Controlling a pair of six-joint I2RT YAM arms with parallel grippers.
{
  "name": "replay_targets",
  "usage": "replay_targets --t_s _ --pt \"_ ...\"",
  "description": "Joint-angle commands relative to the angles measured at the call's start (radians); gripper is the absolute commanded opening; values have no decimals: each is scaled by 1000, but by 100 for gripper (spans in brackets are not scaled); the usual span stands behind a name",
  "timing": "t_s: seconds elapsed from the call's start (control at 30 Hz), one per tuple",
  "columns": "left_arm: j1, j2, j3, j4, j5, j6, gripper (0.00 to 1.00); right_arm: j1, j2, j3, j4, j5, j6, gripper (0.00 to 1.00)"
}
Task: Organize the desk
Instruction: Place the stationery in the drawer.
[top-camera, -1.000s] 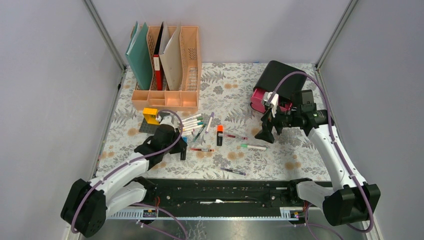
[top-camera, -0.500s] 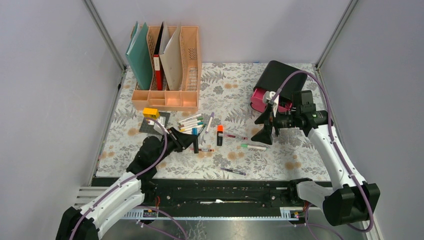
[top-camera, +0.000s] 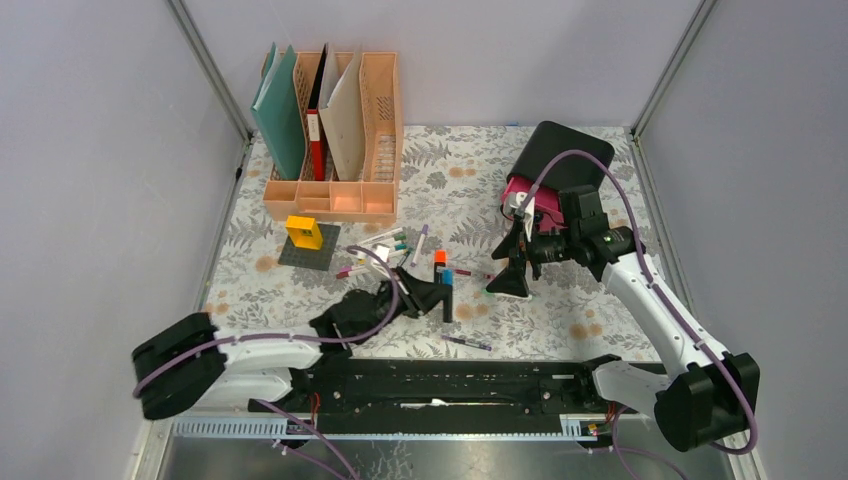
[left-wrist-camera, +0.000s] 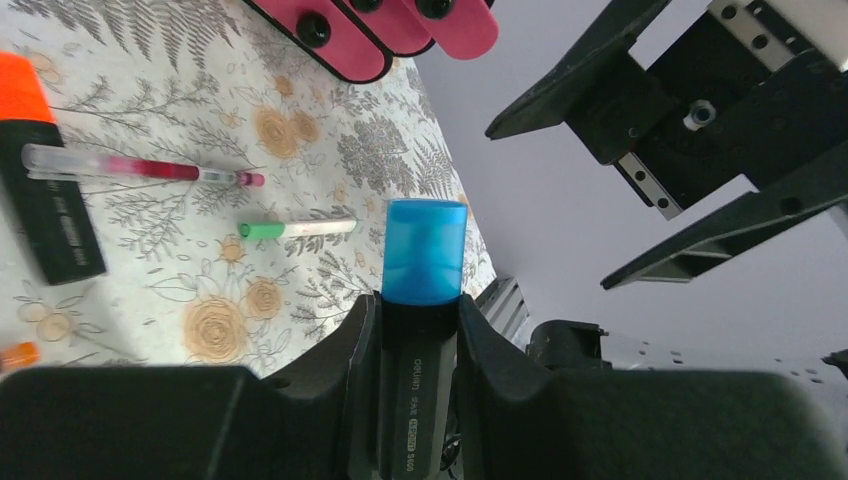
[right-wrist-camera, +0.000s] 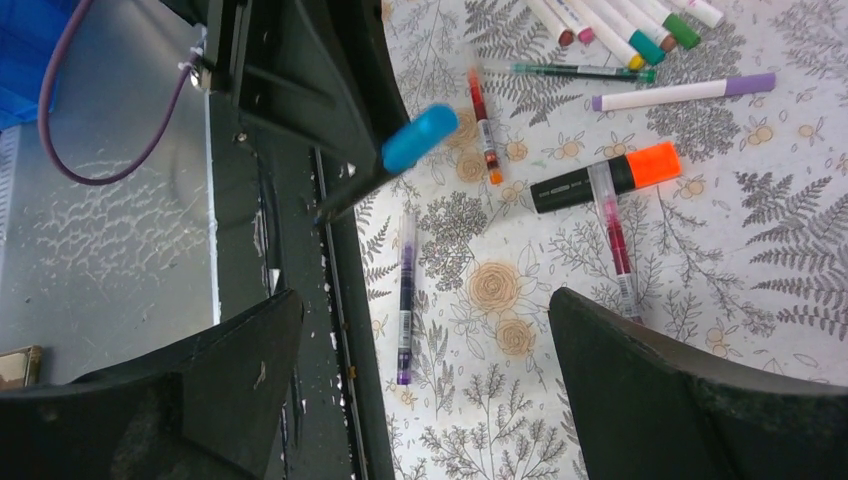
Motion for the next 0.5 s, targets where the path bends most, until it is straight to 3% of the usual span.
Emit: replay_targets --t_s 0.0,0.2,0.47 --pt "-114 144 115 214 -257 10 0 55 1 -11 79 78 62 100" --pt "-186 281 208 263 -494 0 0 69 10 -30 134 88 131 100" --pt "-196 404 265 372 -537 -35 0 97 70 -42 162 89 158 98"
